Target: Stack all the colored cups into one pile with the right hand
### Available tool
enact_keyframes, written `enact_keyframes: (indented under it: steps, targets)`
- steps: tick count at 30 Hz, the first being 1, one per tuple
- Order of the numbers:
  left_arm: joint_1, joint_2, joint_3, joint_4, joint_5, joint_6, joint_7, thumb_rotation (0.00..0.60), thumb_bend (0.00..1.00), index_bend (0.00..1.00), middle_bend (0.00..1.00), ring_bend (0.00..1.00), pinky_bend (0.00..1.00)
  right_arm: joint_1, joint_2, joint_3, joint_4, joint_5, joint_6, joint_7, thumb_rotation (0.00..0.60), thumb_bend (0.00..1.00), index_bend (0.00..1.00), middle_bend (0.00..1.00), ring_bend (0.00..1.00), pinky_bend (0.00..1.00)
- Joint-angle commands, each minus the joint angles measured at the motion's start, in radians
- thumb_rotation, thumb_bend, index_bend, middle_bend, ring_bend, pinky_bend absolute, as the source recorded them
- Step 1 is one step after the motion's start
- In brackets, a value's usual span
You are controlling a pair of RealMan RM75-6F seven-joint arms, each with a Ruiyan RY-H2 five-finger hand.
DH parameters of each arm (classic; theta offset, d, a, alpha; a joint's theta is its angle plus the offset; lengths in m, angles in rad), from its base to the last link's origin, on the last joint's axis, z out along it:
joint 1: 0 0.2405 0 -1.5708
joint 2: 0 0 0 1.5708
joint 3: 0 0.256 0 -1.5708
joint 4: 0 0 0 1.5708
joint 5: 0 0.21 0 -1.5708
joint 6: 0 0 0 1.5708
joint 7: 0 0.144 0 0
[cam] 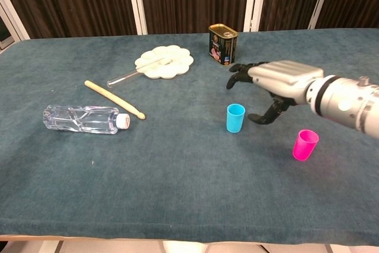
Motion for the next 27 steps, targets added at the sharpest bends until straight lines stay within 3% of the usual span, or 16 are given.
enact_keyframes:
  steps: [1,13,18,23,27]
  targets:
    - [0.001,0.003,-0.001,0.001,0.000,0.004,-0.008,0.600,0.46,0.00,0.00,0.00,0.07,0.014,-0.039,0.010,0.034,0.015,-0.008,-0.005,0.600,0.49,0.38,0.00,0.00,0.00]
    - [0.004,0.011,-0.001,0.004,0.003,0.013,-0.026,0.600,0.46,0.00,0.00,0.00,0.07,0.027,-0.101,0.025,0.092,0.036,-0.001,-0.012,0.600,0.49,0.58,0.01,0.00,0.00]
    - [0.004,0.010,-0.001,0.005,0.003,0.012,-0.024,0.600,0.46,0.00,0.00,0.00,0.07,0.022,-0.097,0.046,0.093,0.024,0.030,0.010,0.600,0.49,0.62,0.04,0.00,0.00]
    - [0.005,0.010,0.000,0.004,0.004,0.013,-0.022,0.600,0.46,0.00,0.00,0.00,0.07,0.007,-0.073,0.113,0.115,0.010,0.126,0.041,0.600,0.49,0.61,0.04,0.00,0.00]
    - [0.004,0.008,0.000,0.003,0.004,0.008,-0.015,0.600,0.46,0.00,0.00,0.00,0.07,0.014,-0.060,0.188,0.200,0.038,0.184,0.033,0.600,0.50,0.61,0.04,0.00,0.00]
